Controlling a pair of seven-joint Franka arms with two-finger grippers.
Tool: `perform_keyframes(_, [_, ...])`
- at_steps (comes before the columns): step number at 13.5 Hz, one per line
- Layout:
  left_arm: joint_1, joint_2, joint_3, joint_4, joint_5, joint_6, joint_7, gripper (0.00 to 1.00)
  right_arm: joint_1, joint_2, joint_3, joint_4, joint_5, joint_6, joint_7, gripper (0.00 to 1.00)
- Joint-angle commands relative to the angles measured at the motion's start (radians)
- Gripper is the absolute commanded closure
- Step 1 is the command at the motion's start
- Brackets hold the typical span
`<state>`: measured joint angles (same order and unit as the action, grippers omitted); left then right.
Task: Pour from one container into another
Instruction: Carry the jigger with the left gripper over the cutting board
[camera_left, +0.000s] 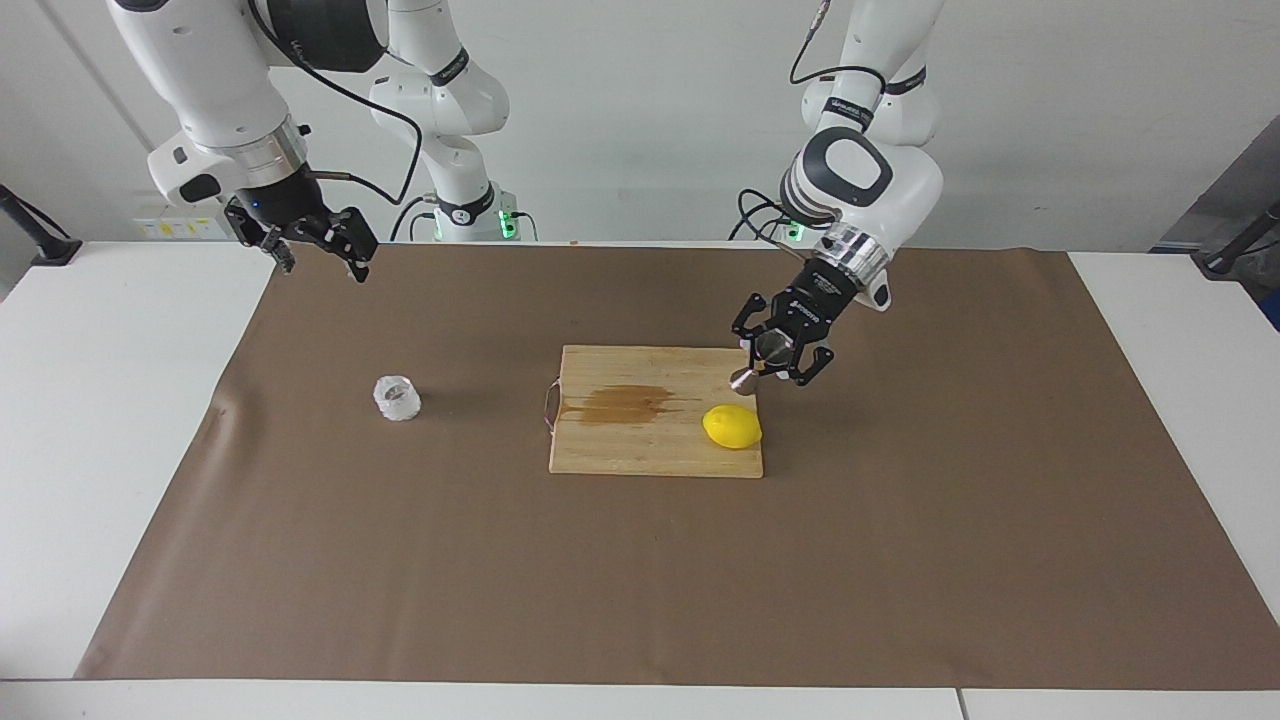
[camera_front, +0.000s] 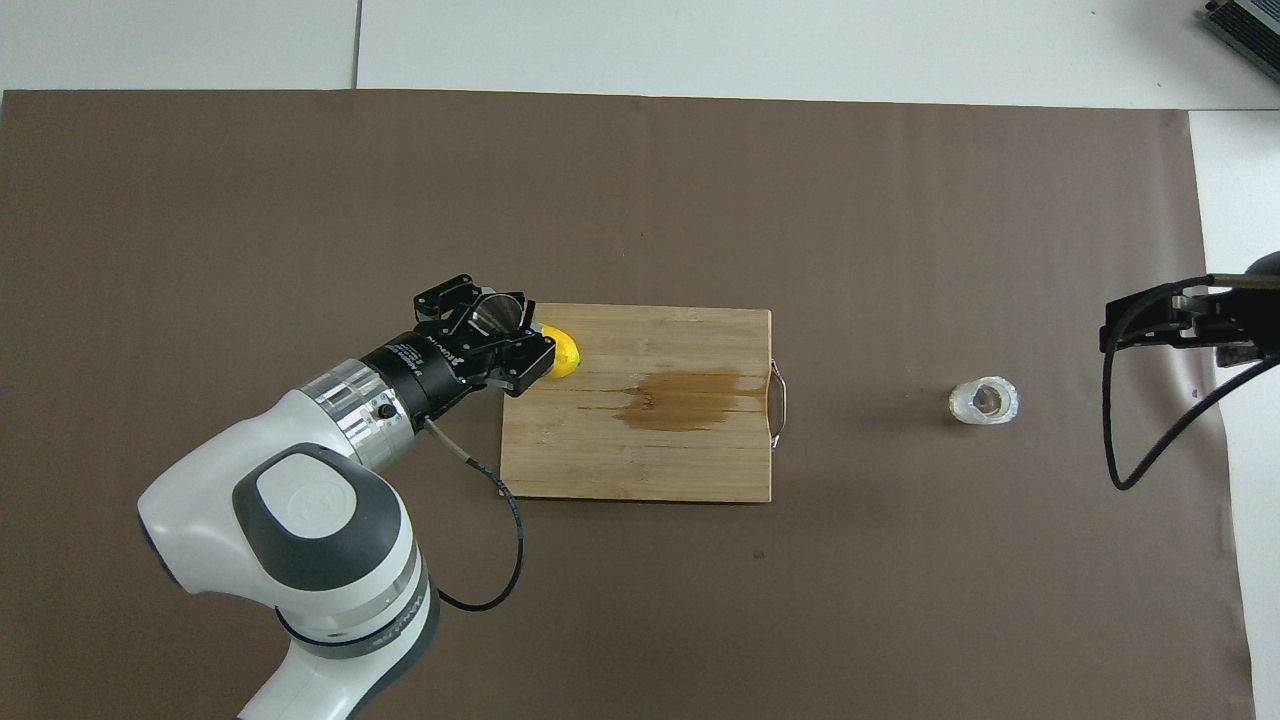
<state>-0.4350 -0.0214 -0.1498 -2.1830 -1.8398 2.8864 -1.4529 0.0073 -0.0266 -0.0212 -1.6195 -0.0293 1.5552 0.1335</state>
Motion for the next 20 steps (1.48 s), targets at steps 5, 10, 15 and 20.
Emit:
perform_keyframes(5, [-0.122,0.188,-0.026,0.169,-0.098,0.181,-0.015,1.00,0.000,-0.019,0.003,-0.017,0.006,-0.012,-0.023,0.00])
perform_keyframes(10, [-0.143,0.290,-0.054,0.264,-0.058,0.218,-0.012,1.00,0.007,-0.021,0.009,-0.025,0.006,0.000,-0.023,0.00])
perform_keyframes(15, [-0.183,0.340,-0.054,0.296,-0.030,0.251,-0.012,1.00,0.007,-0.030,0.009,-0.040,0.006,0.000,-0.023,0.00])
perform_keyframes(20, [-0.208,0.365,-0.054,0.304,-0.003,0.251,-0.011,1.00,0.007,-0.030,0.010,-0.039,0.006,-0.009,-0.023,0.00])
